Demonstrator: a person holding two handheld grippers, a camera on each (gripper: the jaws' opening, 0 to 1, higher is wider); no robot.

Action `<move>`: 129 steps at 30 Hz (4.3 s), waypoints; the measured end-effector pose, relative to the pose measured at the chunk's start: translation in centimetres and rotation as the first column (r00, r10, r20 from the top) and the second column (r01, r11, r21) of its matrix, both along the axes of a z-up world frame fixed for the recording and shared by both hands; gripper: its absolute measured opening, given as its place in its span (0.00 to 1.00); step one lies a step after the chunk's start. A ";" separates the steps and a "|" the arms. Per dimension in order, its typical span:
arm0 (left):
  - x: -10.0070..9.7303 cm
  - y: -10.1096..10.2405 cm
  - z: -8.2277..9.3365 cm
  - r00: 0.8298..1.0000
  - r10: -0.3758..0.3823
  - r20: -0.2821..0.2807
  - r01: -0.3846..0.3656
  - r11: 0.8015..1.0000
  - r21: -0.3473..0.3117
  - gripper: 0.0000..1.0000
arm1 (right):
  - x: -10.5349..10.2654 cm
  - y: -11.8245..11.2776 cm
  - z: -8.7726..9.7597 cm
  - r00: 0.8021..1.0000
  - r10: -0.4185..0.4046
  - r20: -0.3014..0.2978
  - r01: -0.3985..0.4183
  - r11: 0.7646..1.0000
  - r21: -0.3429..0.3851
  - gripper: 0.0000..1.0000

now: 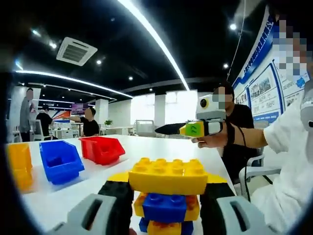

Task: Take apart the toy blocks one by one and place each separated block into its matching bin, sorting the blocks by their type until all the connected pieces are disassembled and separated into the correct bins

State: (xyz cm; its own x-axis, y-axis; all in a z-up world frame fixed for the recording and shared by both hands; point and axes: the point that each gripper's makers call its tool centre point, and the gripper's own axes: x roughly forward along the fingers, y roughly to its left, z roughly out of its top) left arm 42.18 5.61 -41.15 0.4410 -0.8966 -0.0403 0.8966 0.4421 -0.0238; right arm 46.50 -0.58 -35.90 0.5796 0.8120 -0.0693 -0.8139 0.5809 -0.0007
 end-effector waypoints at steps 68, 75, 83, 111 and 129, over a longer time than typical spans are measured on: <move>-1.2 -0.6 -1.7 0.998 -0.055 -0.018 0.056 0.997 0.052 0.53 | -1.4 11.0 1.8 0.924 0.381 0.013 -0.381 0.923 0.061 0.52; -0.8 0.1 -0.8 0.999 -0.031 -0.029 0.031 1.000 0.003 0.54 | 1.9 12.3 4.6 0.945 0.328 -0.007 -0.326 0.942 0.085 0.52; -0.8 0.2 -1.5 0.999 -0.033 -0.007 0.033 0.999 0.040 0.54 | 6.5 18.0 6.8 0.962 0.268 -0.046 -0.266 0.963 0.051 0.52; 6.7 5.2 -2.6 0.998 0.048 -0.039 -0.046 0.998 0.051 0.50 | 21.0 32.8 -1.2 0.997 0.024 -0.078 -0.042 0.973 -0.229 0.52; 1.4 1.5 -2.1 0.998 0.047 -0.035 -0.046 0.998 0.037 0.50 | 19.1 30.0 1.3 0.999 0.035 -0.032 -0.042 0.968 -0.249 0.74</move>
State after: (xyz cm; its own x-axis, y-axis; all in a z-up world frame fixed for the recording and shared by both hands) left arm 43.59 7.08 -43.25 0.4799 -0.8728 -0.0888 0.8740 0.4844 -0.0388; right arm 65.60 29.45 -34.60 0.5436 0.7884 -0.2880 -0.8372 0.5337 -0.1190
